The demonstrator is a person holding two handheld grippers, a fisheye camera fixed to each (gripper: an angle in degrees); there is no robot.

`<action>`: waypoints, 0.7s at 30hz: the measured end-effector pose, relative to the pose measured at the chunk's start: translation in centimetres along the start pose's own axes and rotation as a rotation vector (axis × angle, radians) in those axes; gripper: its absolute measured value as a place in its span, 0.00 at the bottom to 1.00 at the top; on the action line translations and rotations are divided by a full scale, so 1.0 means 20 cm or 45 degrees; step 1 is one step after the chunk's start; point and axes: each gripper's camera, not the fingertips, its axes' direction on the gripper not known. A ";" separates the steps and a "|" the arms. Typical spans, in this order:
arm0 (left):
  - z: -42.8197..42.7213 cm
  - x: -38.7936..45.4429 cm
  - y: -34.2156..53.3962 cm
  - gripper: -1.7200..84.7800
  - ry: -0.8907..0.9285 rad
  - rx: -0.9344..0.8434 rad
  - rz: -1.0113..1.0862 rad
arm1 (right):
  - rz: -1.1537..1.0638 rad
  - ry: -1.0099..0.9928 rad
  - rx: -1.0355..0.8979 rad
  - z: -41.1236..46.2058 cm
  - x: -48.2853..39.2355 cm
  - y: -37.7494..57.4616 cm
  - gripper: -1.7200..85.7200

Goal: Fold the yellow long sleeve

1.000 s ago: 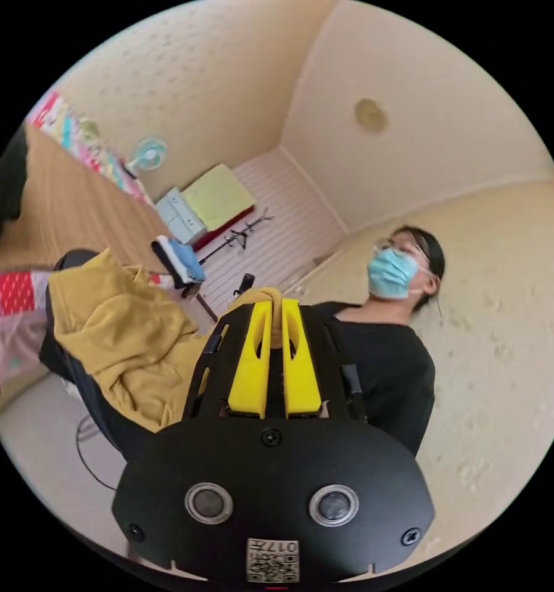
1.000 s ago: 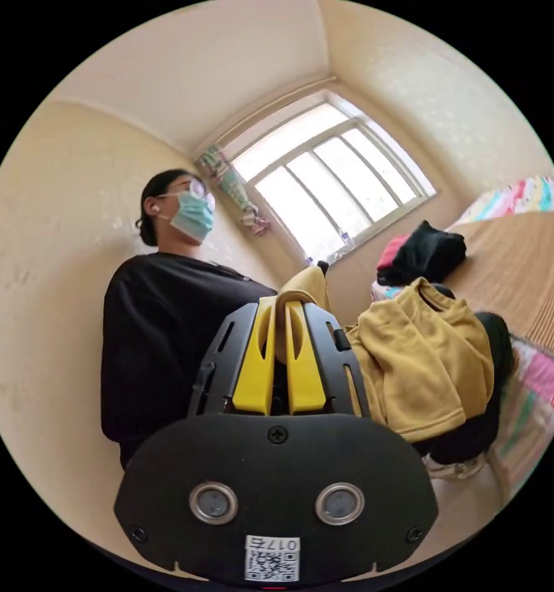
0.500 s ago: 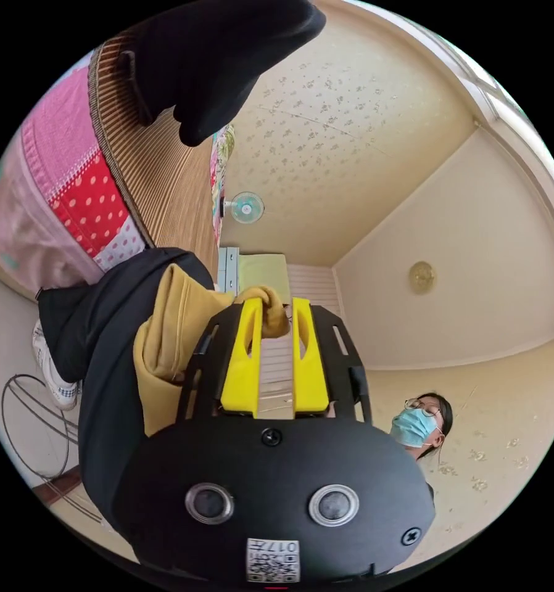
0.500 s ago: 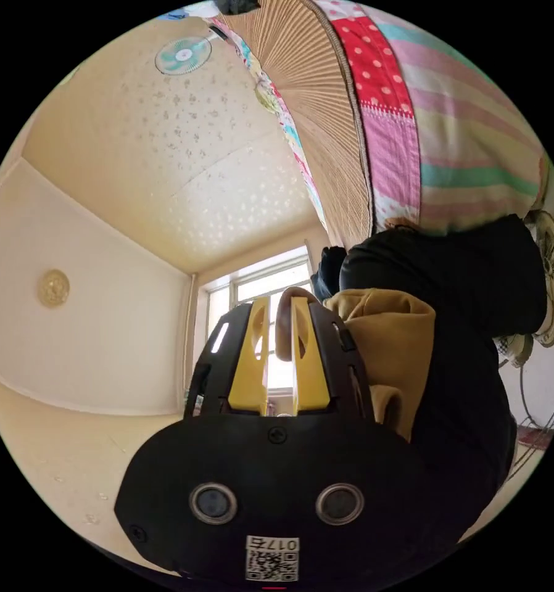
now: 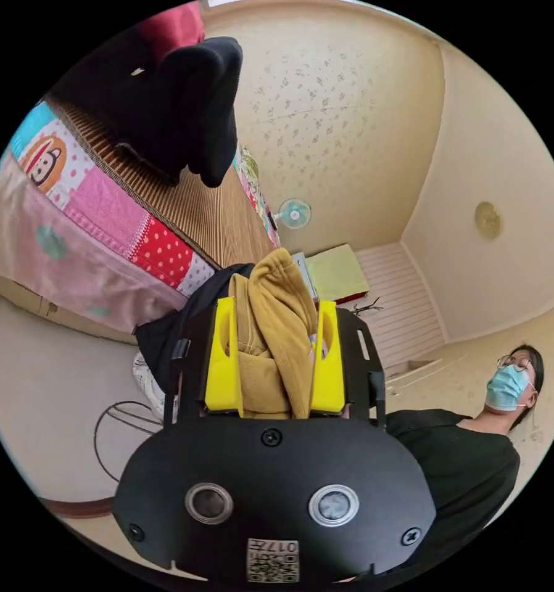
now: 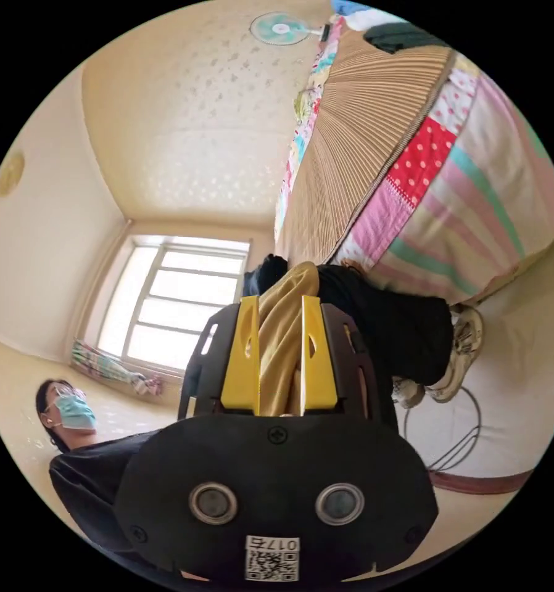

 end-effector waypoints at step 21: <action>-0.34 1.14 0.56 0.06 0.585 0.081 1.208 | -1.295 -0.767 -0.191 -0.21 -0.98 0.79 0.04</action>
